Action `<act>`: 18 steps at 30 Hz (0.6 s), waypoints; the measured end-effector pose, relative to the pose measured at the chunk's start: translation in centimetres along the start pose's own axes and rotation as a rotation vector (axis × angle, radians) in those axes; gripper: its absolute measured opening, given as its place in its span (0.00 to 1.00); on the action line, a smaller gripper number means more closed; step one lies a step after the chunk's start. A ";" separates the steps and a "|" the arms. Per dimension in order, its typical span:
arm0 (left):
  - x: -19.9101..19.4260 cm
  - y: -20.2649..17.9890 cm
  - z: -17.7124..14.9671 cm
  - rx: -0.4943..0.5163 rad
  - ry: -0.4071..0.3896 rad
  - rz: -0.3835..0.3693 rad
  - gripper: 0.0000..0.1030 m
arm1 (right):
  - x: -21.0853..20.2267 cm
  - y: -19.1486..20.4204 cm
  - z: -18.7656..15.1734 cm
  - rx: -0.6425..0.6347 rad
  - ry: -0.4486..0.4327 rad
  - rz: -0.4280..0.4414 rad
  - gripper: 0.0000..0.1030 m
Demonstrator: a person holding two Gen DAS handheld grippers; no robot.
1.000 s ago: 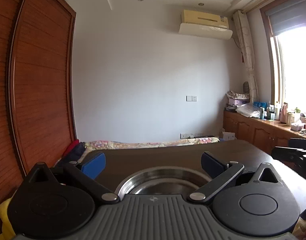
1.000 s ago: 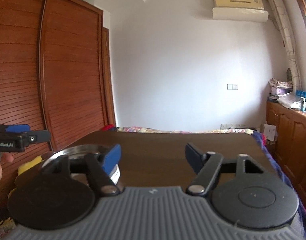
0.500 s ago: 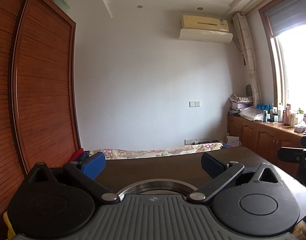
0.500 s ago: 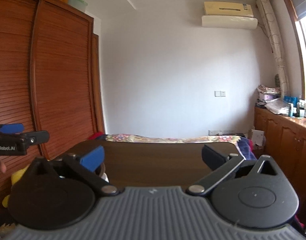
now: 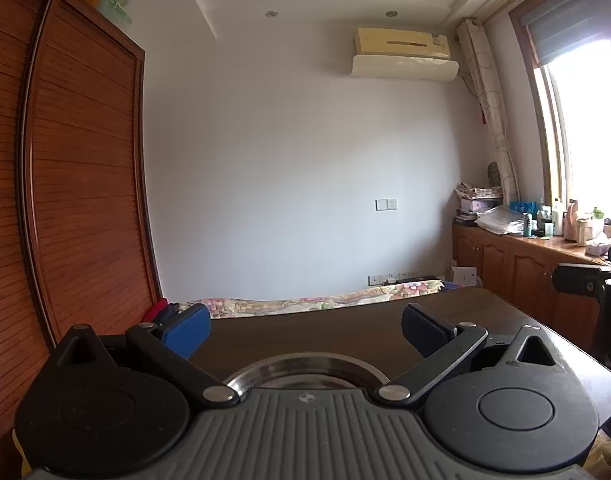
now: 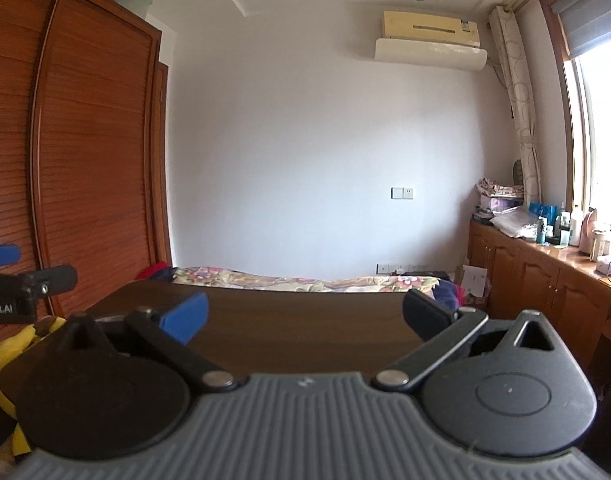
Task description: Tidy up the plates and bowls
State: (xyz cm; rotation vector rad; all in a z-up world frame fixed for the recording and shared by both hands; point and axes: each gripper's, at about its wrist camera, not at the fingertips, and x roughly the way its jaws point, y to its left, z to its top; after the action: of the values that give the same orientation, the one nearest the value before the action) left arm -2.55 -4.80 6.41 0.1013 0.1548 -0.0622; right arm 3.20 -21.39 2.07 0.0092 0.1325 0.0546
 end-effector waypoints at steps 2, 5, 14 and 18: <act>0.0 0.1 -0.4 -0.010 0.007 -0.002 1.00 | -0.2 -0.1 0.0 0.001 -0.009 -0.007 1.00; -0.3 0.1 -1.2 -0.008 0.013 0.001 1.00 | -0.3 -0.1 -0.3 0.002 -0.014 -0.009 1.00; -0.4 0.6 -2.5 -0.011 0.039 0.028 1.00 | -0.6 0.2 -1.1 0.003 -0.029 -0.031 1.00; -0.2 0.9 -2.6 -0.019 0.046 0.035 1.00 | -0.4 0.2 -1.3 0.004 -0.020 -0.032 1.00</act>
State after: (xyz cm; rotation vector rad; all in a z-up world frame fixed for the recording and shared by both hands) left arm -3.03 -3.63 3.93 0.0865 0.1994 -0.0238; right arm 2.61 -21.22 0.83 0.0121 0.1126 0.0224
